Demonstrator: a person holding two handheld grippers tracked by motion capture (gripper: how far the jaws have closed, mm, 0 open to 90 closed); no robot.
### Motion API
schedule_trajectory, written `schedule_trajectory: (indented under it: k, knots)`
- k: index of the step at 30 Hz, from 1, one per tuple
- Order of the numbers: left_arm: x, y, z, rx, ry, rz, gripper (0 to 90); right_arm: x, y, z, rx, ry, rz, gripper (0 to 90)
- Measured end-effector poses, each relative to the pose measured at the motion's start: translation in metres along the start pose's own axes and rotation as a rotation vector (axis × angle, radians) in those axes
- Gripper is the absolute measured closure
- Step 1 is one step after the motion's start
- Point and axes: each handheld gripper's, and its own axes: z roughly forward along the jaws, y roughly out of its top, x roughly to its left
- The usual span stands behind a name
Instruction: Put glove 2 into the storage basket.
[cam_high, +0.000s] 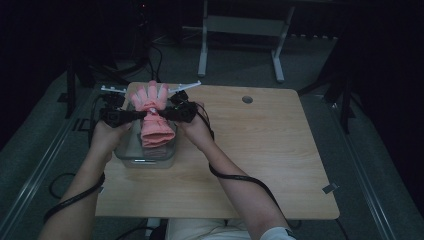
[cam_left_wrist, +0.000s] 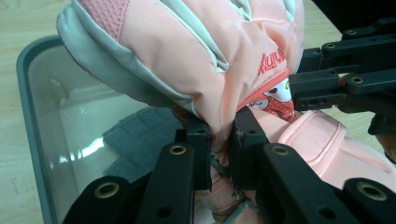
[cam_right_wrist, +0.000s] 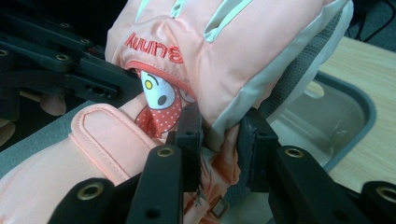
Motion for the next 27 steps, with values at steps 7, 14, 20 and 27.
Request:
schedule_trajectory:
  k: [7, 14, 20, 27]
  knots:
    - [0.014, -0.013, 0.019, 0.019, 0.033, -0.034, 79.8, -0.008, -0.010, 0.026, 0.037, -0.004, 0.029, 72.3]
    - [0.027, -0.027, 0.035, 0.058, 0.031, -0.082, 79.7, -0.012, -0.025, 0.047, 0.082, -0.011, 0.056, 72.3]
    - [0.032, -0.036, 0.049, 0.107, 0.039, -0.092, 79.2, -0.017, -0.037, 0.059, 0.123, -0.012, 0.081, 71.9]
    - [0.031, -0.037, 0.061, 0.148, 0.065, -0.105, 76.8, -0.026, -0.043, 0.064, 0.161, -0.007, 0.113, 69.2]
